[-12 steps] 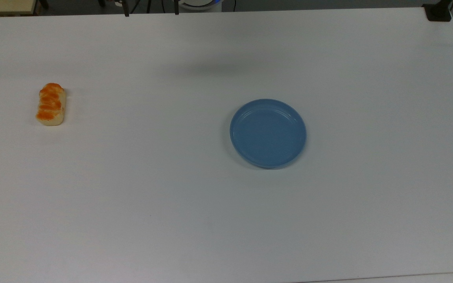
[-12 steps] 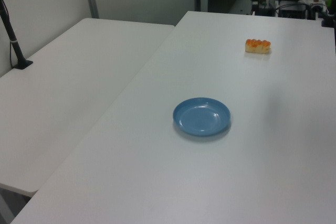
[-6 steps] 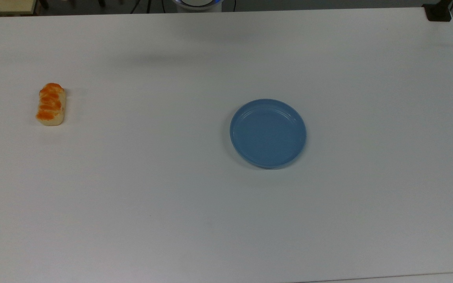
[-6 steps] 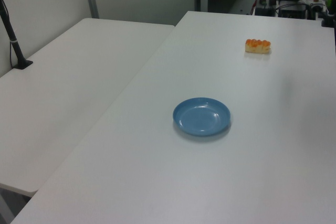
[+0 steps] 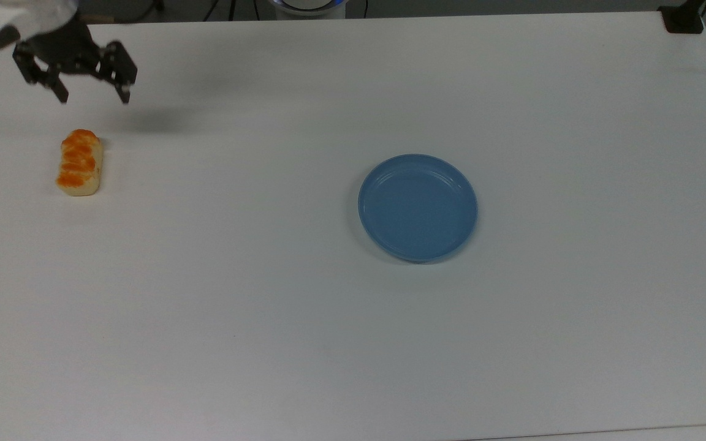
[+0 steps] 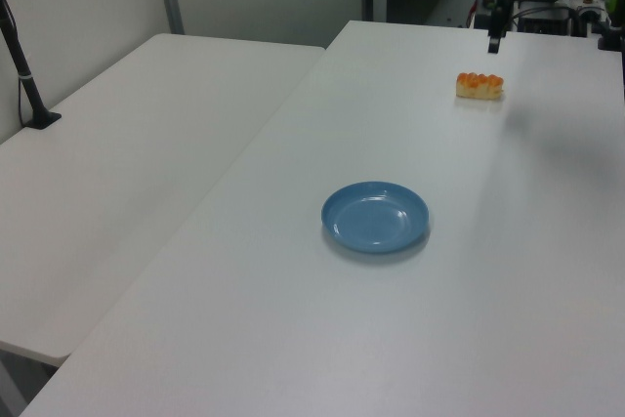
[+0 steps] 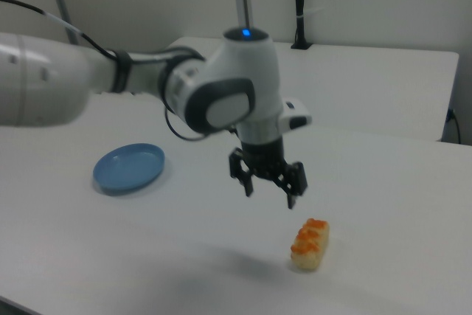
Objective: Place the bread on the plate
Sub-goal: 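Move the open gripper over the orange-topped bread roll and lower, then close the gripper on the bread roll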
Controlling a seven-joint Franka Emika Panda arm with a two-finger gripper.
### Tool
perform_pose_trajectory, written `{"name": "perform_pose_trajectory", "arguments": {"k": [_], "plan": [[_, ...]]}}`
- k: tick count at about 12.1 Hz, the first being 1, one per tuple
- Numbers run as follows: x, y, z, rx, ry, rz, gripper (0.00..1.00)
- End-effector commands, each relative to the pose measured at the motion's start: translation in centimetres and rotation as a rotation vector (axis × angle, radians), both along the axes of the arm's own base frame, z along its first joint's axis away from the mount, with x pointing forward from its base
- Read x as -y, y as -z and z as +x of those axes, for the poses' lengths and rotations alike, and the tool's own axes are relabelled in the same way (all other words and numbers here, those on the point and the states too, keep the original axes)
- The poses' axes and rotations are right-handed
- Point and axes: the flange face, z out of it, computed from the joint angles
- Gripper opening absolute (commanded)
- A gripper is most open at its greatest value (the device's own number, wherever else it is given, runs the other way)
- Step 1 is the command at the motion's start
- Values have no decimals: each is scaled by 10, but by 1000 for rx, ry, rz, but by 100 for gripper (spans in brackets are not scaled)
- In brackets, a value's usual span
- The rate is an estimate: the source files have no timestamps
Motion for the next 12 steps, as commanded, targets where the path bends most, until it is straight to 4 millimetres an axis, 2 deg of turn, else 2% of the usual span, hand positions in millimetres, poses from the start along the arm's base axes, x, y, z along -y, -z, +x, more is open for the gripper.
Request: {"name": "perform_pose_trajectory", "arguments": {"k": [1,2,3,6,7,8,10,11,12], "plan": [[22,72,28,66,44,-51,100],[28,86,32,88,42,-83,100],[42,91,28,99,53,-99,100],[57,103,23,88,45,-137,100],[54,112,25,81,49,-134,82],[50,116,27,76,46,-132,51],[42,121,31,73,71,-125,30],[38,115,34,82,98,-121,26],[19,96,41,107,105,-110,26]]}}
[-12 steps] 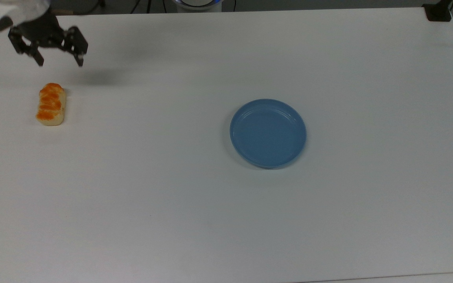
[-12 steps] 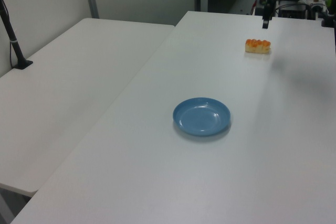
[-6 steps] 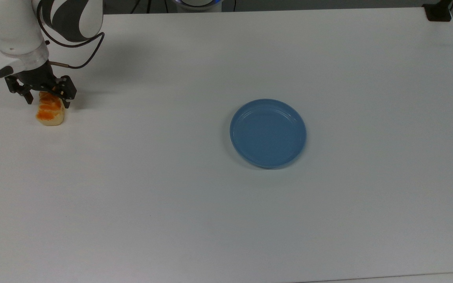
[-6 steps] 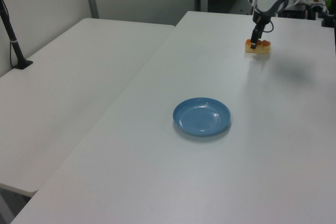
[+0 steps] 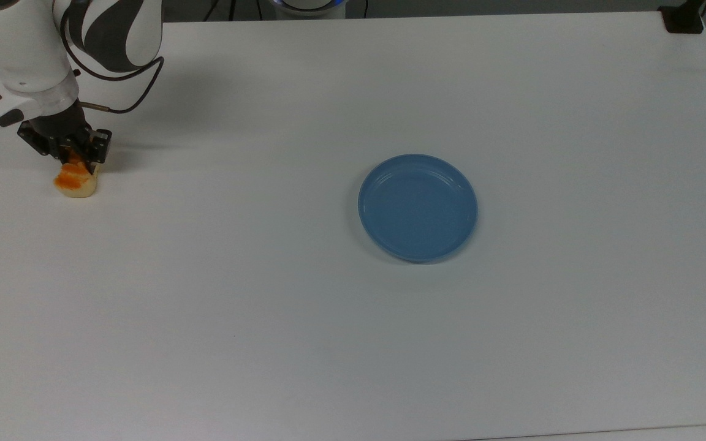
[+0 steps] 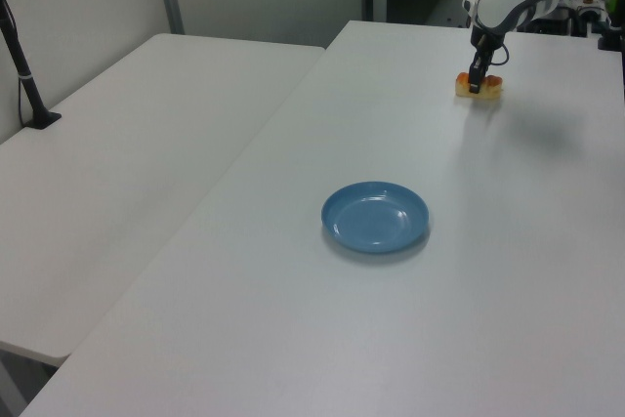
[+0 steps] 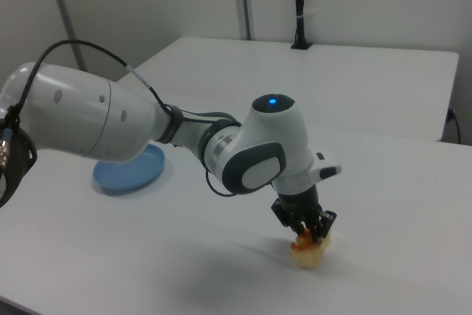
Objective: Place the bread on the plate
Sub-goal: 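Close the gripper on the bread roll, then lift the bread roll and carry it over the blue plate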
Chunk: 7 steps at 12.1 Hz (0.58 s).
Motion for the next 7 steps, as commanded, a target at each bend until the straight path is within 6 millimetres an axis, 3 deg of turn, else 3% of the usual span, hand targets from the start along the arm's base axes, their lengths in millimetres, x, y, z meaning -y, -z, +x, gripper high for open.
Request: {"name": "perform_pose_trajectory", "arguments": {"k": [1,2,4,6,7], "plan": [[-68,-50,23,22,42,40,26],[-114,-78,34,-2,62,76,26],[-224,-130,49,-6,158,123,26],[-336,-142,58,-12,209,146,27],[-383,-138,60,-16,230,152,27]]}}
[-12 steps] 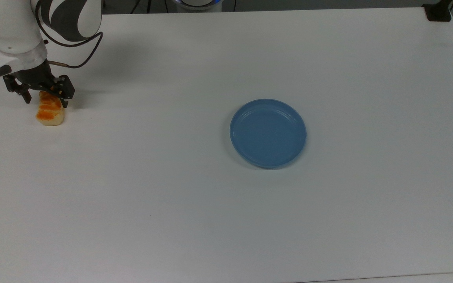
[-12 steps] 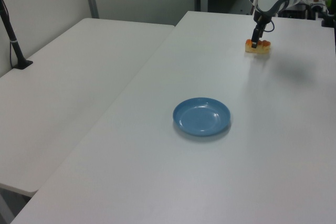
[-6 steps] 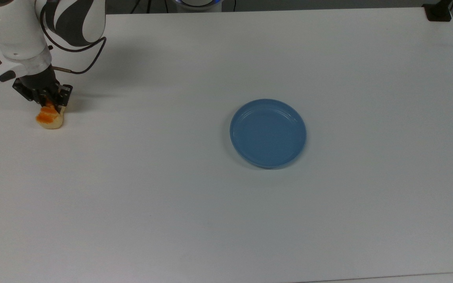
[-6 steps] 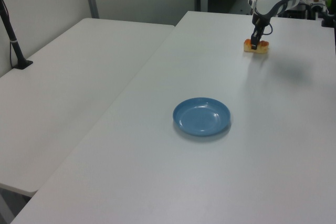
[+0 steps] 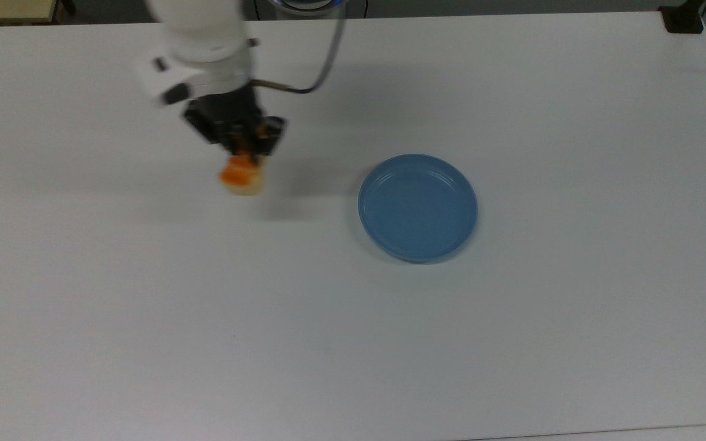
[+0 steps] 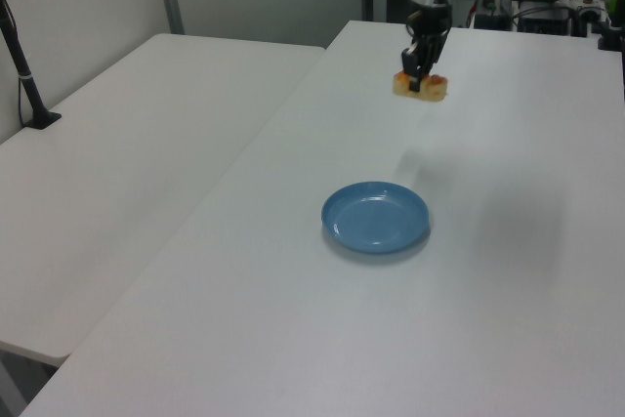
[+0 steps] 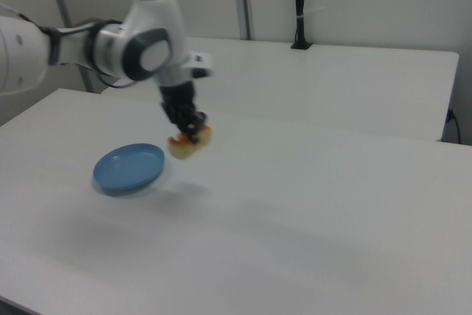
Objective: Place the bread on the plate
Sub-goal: 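Lift the bread roll and carry it over the blue plate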
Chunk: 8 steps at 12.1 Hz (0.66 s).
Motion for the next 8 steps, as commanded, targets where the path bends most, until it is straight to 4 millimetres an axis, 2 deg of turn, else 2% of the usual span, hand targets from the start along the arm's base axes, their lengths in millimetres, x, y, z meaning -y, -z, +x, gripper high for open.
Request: {"name": "perform_pose_trajectory", "arguments": {"k": [1,4,5,6,8], "plan": [[-122,14,2,-29,93,-22,27],[-198,45,-5,-41,172,-59,27],[-212,59,-6,-53,187,-56,27],[-225,64,-7,-51,212,-54,27],[-248,94,-8,-46,230,-84,27]]}}
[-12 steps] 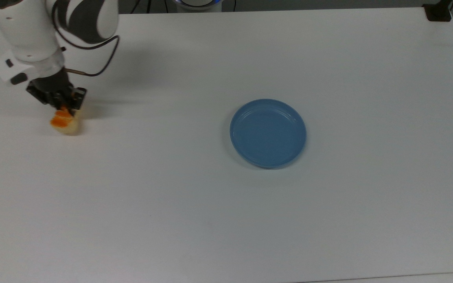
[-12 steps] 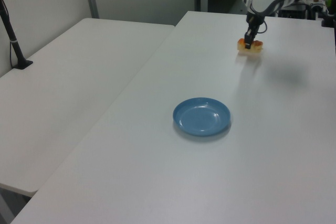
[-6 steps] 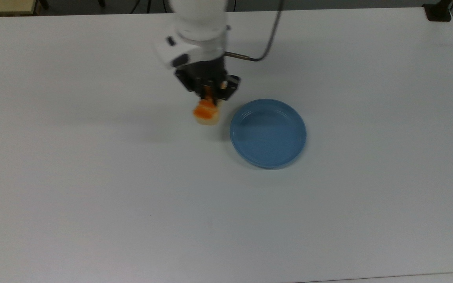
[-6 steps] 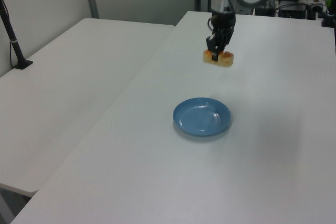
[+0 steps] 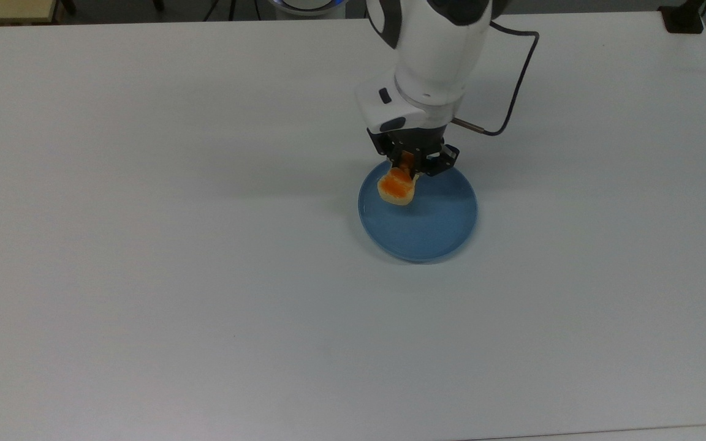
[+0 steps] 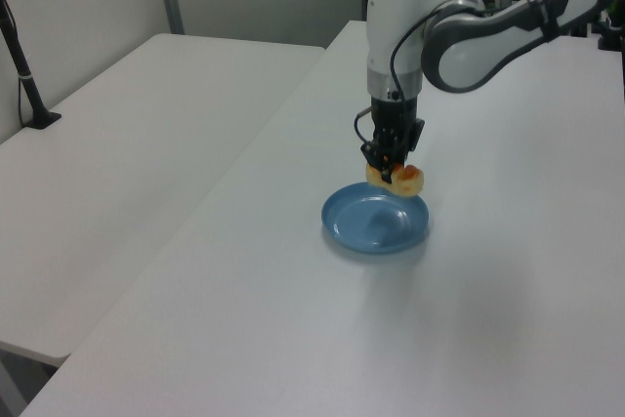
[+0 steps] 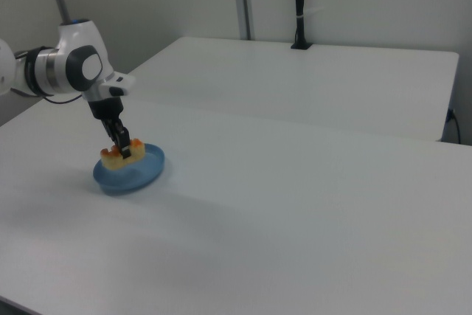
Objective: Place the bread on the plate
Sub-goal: 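Lift the bread roll and carry it over the blue plate, then lower the bread roll onto the plate and open the gripper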
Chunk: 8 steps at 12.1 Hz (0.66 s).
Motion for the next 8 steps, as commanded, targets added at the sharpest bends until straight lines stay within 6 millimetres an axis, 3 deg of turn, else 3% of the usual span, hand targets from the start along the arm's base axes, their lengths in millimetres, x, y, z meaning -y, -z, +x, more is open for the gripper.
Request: {"name": "perform_pose_trajectory", "arguments": {"k": [1,2,4,5,6,8], "plan": [[-27,29,10,66,48,-23,28],[-30,44,11,64,60,-29,28],[-39,50,24,106,92,-24,28],[-42,52,24,109,86,-22,34],[-42,54,25,116,89,-15,97],[-37,50,27,120,75,-22,100]]}}
